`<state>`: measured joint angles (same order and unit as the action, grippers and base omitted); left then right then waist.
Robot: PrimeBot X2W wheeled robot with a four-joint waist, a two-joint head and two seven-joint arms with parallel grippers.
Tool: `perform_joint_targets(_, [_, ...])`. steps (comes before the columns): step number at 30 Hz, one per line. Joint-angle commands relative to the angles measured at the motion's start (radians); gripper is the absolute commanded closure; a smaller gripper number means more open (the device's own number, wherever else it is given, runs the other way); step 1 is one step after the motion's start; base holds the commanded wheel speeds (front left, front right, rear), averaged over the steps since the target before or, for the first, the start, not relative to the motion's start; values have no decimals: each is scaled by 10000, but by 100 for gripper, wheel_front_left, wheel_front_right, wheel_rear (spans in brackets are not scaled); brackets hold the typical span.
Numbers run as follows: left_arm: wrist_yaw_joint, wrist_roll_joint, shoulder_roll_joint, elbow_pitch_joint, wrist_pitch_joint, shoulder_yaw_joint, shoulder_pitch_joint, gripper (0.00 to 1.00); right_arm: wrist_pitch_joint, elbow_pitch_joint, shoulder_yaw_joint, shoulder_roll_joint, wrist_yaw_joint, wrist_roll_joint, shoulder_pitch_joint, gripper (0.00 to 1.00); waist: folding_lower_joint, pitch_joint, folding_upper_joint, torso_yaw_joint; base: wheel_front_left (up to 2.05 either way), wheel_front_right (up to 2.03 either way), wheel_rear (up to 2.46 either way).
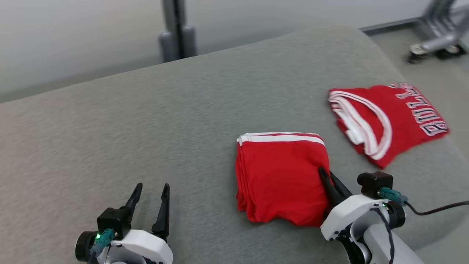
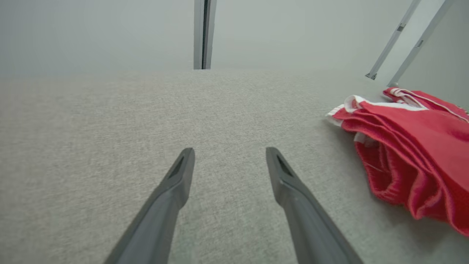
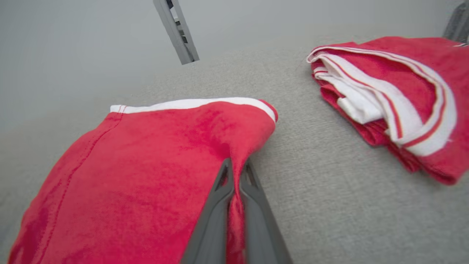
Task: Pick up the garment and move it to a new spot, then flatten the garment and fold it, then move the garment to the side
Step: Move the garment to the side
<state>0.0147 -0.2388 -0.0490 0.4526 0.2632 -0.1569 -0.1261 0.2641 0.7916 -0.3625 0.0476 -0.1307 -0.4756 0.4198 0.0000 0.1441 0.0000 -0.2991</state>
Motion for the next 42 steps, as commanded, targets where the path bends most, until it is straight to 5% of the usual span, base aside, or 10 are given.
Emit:
perform_joint_targets(1, [49,21,-43,-43,14,-13,-26,0,-4,-98,-53,63,0,27,-77,100,0,10,0,-1065,0,0,0])
perform_joint_targets(13, [177,66,-45,-37,14,-464,-301,0,-4,-247,-671,53,0,548,460,100,0,301,0,-1930,0,0,0])
perform_joint_targets(23, [314,328,-45,153,14,-690,-524,0,-5,547,-918,1354,2,1859,2636,100,0,737,0,-944,0,0,0])
perform_joint_targets(36, [411,638,-40,70,14,-607,-832,0,-2,2760,1423,3349,2,3660,4445,100,0,1244,0,482,0,0,0])
perform_joint_targets(37, [393,640,-40,60,14,-569,-849,0,-3,2788,1727,3416,2,3883,4396,0,0,1259,0,538,0,0,0])
perform_joint_targets(42, [345,616,-39,37,13,-411,-763,0,-3,2526,3540,3440,2,4856,3997,0,0,1241,0,676,0,0,0])
